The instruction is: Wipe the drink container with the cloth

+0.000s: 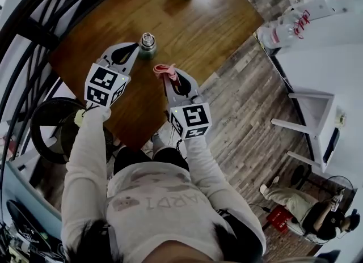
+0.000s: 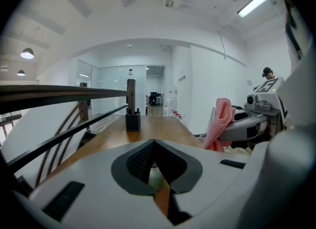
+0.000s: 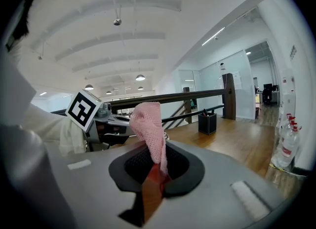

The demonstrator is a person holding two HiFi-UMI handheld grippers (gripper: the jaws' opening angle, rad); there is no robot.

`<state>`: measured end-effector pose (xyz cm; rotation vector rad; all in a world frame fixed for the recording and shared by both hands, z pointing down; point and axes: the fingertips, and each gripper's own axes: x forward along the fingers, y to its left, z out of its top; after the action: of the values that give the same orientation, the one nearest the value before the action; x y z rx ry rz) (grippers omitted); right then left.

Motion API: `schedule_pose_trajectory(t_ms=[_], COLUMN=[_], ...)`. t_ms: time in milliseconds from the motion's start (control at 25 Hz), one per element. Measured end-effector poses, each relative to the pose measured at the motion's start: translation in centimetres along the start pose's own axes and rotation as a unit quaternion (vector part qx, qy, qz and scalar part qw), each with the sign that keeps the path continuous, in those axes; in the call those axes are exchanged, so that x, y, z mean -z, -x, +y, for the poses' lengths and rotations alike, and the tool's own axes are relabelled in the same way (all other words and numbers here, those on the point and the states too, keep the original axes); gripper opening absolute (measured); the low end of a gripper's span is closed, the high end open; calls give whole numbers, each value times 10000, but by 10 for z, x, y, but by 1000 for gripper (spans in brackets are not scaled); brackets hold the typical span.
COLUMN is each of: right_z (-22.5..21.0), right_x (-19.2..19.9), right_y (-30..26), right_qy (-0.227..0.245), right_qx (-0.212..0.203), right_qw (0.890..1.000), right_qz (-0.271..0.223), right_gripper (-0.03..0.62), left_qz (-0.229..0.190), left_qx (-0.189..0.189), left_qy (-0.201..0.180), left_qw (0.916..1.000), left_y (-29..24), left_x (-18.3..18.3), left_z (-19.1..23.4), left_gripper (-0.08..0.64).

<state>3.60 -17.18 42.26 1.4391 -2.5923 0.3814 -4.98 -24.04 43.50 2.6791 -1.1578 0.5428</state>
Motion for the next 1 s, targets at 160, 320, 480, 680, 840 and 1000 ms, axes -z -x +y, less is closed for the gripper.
schedule_pose_trajectory(t_ms=[160,320,480,680,840,1000], right_z=[1,0,-6,-6,-7,-7], right_x=[13,25,34,43,57,75], right_y=[-3,-6,-7,-8,-17,-39], right_qy=[-24,-71,-115,-150,-185,-248], right_qx=[138,293,366,461,470,531], right_qw=[9998,9993,9989,9980,9971,9950], right_qz=[117,232,285,401,568,811], right_gripper=[38,38,38,38,38,38], left_qz=[158,265,359,414,360,369], left_qx=[150,340,422,571,755,908], left_qy=[-190,-347,-447,-382,-197,-191], left_qw=[9996,9985,9975,9968,9963,9950], left_y=[-15,-31,-42,-42,-44,-46], left_x=[9,14,18,22,22,23], left_z=[2,4,5,5,5,6], left_gripper=[-8,-8,-8,-8,-8,-8])
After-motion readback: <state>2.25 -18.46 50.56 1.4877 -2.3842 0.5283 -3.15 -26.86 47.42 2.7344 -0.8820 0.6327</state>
